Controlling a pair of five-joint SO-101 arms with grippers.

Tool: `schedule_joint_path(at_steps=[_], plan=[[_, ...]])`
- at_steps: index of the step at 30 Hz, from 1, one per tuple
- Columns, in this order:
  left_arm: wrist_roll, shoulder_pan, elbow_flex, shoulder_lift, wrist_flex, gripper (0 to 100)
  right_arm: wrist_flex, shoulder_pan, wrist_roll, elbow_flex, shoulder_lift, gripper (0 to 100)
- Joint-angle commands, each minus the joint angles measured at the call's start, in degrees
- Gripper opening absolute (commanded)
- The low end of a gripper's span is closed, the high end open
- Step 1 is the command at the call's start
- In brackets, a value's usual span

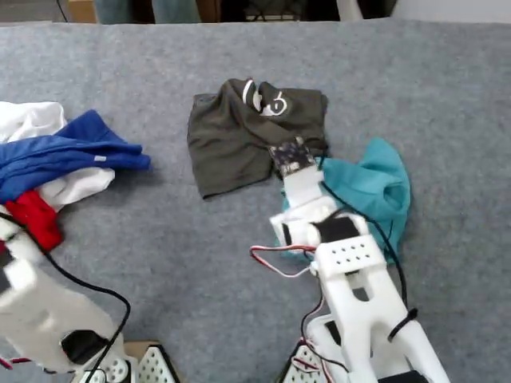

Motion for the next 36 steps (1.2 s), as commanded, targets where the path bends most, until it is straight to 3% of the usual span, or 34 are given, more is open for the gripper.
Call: schedule_joint_path(at_steps=[1, 4, 7, 14, 22, 28, 36], plan=[[1.49, 11.3, 8.4, -17.49, 0.18, 19, -0.97, 4.04, 0.44, 2.86, -0.84, 1.5], [1.49, 21.49, 21.85, -26.9, -0.53, 11, -0.97, 7.03, 0.44, 4.88, -0.92, 1.5], [1.14, 30.2, 40.31, -34.02, -6.77, 2, -0.97, 9.32, 0.44, 6.11, -0.92, 1.5], [1.05, 42.07, 81.71, -55.38, -20.66, 3, -4.13, 10.64, 0.18, 9.8, -0.92, 1.5], [0.35, 39.69, 107.91, -91.43, -33.76, 3, -9.76, 10.46, 0.0, 13.23, -0.92, 1.5], [-9.32, 39.43, 126.02, -115.08, -33.93, 3, -9.49, 10.46, 0.0, 13.23, -0.92, 1.5], [-14.33, 39.6, 135.52, -112.53, -32.88, 3, -9.41, 10.46, 0.0, 13.23, -0.92, 1.5]])
